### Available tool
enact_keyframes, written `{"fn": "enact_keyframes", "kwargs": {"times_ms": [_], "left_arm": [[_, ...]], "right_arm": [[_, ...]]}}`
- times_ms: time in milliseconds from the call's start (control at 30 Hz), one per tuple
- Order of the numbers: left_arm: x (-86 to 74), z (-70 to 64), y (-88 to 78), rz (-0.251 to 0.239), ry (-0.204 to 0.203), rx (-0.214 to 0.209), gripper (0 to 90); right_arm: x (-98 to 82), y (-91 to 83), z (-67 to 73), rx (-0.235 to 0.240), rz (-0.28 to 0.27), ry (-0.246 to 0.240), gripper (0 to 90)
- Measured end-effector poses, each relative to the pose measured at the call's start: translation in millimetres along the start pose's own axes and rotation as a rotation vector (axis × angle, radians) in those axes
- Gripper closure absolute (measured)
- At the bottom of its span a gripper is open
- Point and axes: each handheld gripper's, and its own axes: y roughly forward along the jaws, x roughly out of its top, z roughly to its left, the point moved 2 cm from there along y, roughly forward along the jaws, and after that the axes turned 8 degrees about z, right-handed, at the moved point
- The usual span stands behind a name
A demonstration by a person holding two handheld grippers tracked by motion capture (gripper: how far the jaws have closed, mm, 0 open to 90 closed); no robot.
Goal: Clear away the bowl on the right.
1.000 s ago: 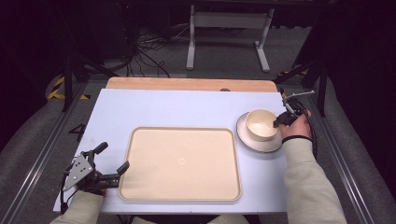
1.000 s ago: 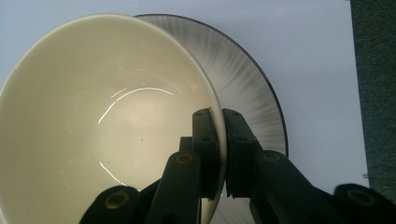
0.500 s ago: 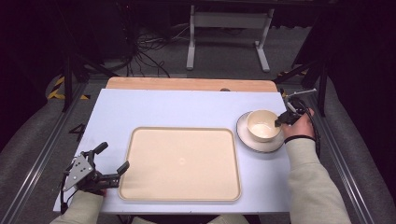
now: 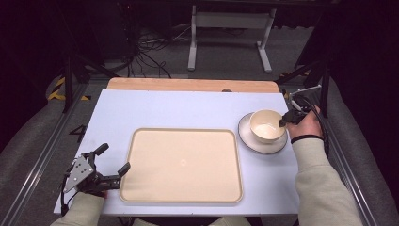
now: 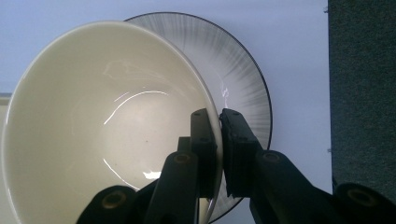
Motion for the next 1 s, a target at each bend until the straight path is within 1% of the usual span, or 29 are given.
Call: {"fn": "enact_keyframes", "kwargs": {"times_ms": [100,233,300,333,433,500,600,633,667,700,767,800,1000], "left_arm": [[0.0,0.2,0.0,0.002,0.001,0.001,0.1],[0.0,0.0,0.0,0.000,0.000,0.001,0.1],[0.0,0.0,0.0,0.000,0.000,0.002,0.0],[0.0,-0.1,0.0,0.000,0.000,0.001,0.1],[0.0,-0.1,0.0,0.000,0.000,0.001,0.1],[0.0,-0.1,0.0,0.000,0.000,0.001,0.1],[0.0,0.0,0.0,0.000,0.000,0.001,0.1],[0.0,0.0,0.0,0.000,0.000,0.001,0.1],[0.0,0.0,0.0,0.000,0.000,0.000,0.1],[0.0,0.1,0.0,0.000,0.000,0.001,0.1],[0.0,0.0,0.0,0.000,0.000,0.001,0.1],[0.0,0.0,0.0,0.000,0.001,0.000,0.1],[0.0,-0.1,0.0,-0.001,0.001,0.000,0.1]], "right_arm": [[-0.5,-4.8,1.7,-0.004,0.000,-0.009,83.8],[-1.7,-12.3,5.3,0.009,0.004,-0.031,83.9],[-2.3,-15.7,8.3,0.013,0.005,-0.034,83.9],[-2.7,-17.3,9.2,0.012,0.008,-0.045,83.8],[-4.1,-21.1,14.2,0.014,0.010,-0.053,83.7],[-5.1,-22.7,16.7,0.014,0.009,-0.068,83.7],[-7.5,-26.4,23.6,0.018,0.013,-0.082,83.7],[-7.9,-26.9,24.8,0.019,0.011,-0.093,83.7],[-7.9,-26.9,24.8,0.019,0.011,-0.093,83.7],[-9.5,-29.5,31.0,0.012,0.014,-0.112,83.7],[-10.6,-30.4,34.9,0.015,0.011,-0.124,83.7],[-11.5,-31.1,37.8,0.018,0.011,-0.138,83.7],[-14.3,-30.8,49.9,0.040,0.018,-0.167,83.7]]}}
